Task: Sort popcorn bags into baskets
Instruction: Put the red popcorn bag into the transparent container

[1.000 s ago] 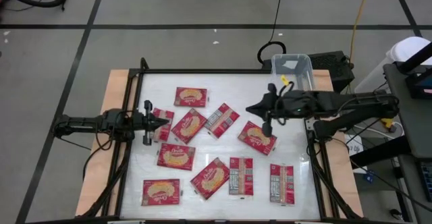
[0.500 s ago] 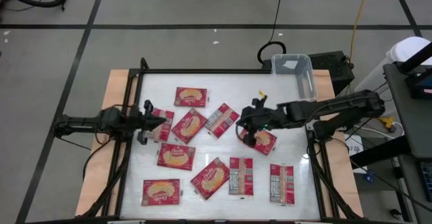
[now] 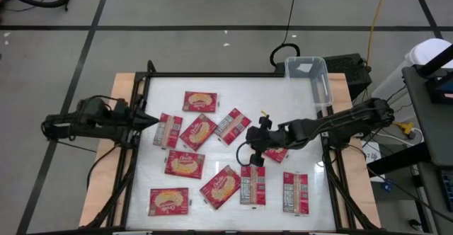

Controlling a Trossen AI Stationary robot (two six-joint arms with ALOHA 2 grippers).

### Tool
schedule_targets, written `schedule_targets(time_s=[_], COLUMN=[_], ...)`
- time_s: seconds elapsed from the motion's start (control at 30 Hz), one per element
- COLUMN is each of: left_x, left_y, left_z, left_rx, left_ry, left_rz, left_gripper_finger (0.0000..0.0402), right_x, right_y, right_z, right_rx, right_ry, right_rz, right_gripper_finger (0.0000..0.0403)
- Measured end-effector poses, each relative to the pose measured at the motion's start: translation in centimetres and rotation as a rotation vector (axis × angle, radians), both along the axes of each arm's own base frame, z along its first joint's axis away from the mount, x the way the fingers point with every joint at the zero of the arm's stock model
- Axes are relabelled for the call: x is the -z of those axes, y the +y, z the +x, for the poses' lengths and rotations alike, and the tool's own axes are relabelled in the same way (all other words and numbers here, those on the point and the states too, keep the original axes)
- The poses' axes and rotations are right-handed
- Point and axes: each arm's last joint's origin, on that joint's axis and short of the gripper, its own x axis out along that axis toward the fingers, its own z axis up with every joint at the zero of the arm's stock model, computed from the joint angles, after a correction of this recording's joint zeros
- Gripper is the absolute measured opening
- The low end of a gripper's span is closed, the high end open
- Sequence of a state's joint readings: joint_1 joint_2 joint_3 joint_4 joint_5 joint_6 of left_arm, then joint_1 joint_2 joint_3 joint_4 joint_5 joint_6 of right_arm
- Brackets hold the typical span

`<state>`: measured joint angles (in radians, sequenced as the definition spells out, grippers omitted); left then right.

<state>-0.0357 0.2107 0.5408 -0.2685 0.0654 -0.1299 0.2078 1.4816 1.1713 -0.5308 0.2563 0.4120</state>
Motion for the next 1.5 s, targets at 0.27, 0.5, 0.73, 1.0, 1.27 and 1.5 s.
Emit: schedule_targets(time_s=[0.27, 0.5, 0.73, 1.0, 1.27, 1.5], left_x=[0.8, 2.8, 4.5, 5.8, 7.2, 7.6], left_y=[-0.8, -2.1, -3.2, -4.1, -4.6, -4.9], left_z=[4.6, 8.2, 11.2, 13.9, 15.8, 16.8], left_rx=[0.071, 0.056, 0.027, 0.040, 0.027, 0.030], left_ry=[0.228, 0.392, 0.457, 0.442, 0.457, 0.420], left_rz=[0.064, 0.100, 0.131, 0.132, 0.124, 0.143], left_gripper_finger=[0.0006, 0.0006, 0.0006, 0.0006, 0.0006, 0.0006], right_x=[1.6, 3.1, 6.2, 9.0, 9.2, 9.1], right_y=[1.3, 1.8, 1.7, 0.3, -0.9, -1.8], right_z=[0.6, 0.7, 1.7, 2.2, 2.3, 2.5], right_rx=[0.006, -0.017, -0.081, -0.122, -0.174, -0.186], right_ry=[0.049, 0.130, 0.249, 0.405, 0.445, 0.441], right_rz=[0.017, -0.009, -0.083, -0.149, -0.192, -0.200], right_gripper_finger=[0.0000, 0.0024, 0.0102, 0.0171, 0.0174, 0.0182])
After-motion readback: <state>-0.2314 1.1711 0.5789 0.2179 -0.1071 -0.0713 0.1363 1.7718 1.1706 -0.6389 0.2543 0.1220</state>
